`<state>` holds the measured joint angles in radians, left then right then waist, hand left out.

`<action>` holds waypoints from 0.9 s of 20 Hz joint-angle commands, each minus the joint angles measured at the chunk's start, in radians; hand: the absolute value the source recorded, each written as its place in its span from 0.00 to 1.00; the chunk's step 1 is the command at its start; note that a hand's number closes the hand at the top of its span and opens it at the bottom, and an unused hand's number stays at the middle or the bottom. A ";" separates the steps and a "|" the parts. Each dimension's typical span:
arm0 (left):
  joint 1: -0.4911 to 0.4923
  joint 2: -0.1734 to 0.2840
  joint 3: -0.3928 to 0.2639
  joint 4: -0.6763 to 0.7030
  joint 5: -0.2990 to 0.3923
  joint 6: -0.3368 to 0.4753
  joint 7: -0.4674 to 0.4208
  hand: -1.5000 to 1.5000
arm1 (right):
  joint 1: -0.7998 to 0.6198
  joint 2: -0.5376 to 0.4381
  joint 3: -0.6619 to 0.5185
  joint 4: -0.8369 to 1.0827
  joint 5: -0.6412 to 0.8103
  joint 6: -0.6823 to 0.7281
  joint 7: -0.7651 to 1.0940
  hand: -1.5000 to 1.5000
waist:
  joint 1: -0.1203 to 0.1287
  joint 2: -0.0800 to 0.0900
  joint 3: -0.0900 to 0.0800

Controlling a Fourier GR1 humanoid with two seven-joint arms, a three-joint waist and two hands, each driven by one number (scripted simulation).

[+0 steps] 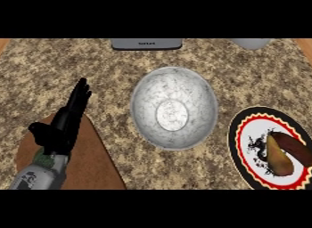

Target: Pick the sweet potato from the plate and place it in the bowl

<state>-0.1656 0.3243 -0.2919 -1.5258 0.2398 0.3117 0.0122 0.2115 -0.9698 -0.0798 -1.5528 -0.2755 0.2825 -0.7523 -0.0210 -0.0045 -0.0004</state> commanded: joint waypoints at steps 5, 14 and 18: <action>0.034 -0.041 -0.029 -0.034 -0.065 0.023 0.017 0.50 | 0.025 -0.089 -0.033 -0.136 0.025 0.053 0.294 0.00 | 0.019 0.003 -0.001; 0.027 -0.010 0.046 -0.042 -0.040 -0.056 0.026 0.50 | -0.020 -0.093 0.028 -0.043 0.222 0.119 0.395 0.00 | 0.029 0.004 0.001; 0.053 -0.055 0.027 -0.071 -0.085 -0.038 0.042 0.50 | -0.074 -0.016 0.065 -0.077 0.289 0.143 0.467 0.00 | 0.026 0.004 0.000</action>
<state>-0.1525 0.2826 -0.2513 -1.5188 0.1873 0.2571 0.0149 0.1848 -1.0277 -0.0336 -1.6249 -0.0401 0.3947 -0.3506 0.0017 0.0003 0.0000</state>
